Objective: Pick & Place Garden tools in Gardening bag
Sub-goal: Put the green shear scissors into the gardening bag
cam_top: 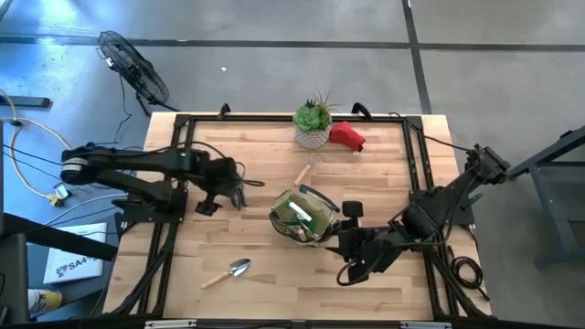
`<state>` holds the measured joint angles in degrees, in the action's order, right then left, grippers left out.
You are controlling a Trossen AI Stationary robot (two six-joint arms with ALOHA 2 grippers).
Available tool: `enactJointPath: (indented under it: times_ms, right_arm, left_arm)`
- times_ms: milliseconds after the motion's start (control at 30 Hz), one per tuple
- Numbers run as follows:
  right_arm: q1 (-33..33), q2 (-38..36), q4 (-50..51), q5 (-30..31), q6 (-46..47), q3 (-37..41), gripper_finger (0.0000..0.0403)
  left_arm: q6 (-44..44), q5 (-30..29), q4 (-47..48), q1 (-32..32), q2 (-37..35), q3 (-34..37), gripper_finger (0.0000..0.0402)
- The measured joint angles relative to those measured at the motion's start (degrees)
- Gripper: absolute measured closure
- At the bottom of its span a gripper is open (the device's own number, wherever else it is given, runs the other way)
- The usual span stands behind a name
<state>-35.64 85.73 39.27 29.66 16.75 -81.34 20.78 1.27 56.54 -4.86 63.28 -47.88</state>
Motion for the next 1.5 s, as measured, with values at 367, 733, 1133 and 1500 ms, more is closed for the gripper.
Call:
enactJointPath:
  times_ms: [367, 733, 1133, 1500]
  right_arm:
    - [0.0, 0.0, 0.3, -1.5, 2.5, 1.0, 0.027]
    - [-0.2, 0.0, -6.4, -2.5, 0.9, 6.3, 0.027]
    - [-0.4, 0.0, -8.5, -3.0, -0.5, 6.4, 0.027]
    - [-0.4, 0.0, -10.1, -5.8, -1.6, 6.4, 0.027]
  left_arm:
    - [14.7, 1.9, -1.2, 0.0, 11.5, 0.0, 0.0016]
    - [14.8, -1.7, -6.4, 0.0, 14.7, 0.0, 0.0016]
    - [15.7, -4.7, -9.1, 0.0, 22.4, 0.7, 0.0016]
    - [9.7, -5.0, -14.0, 0.0, 25.6, 0.6, 0.0016]
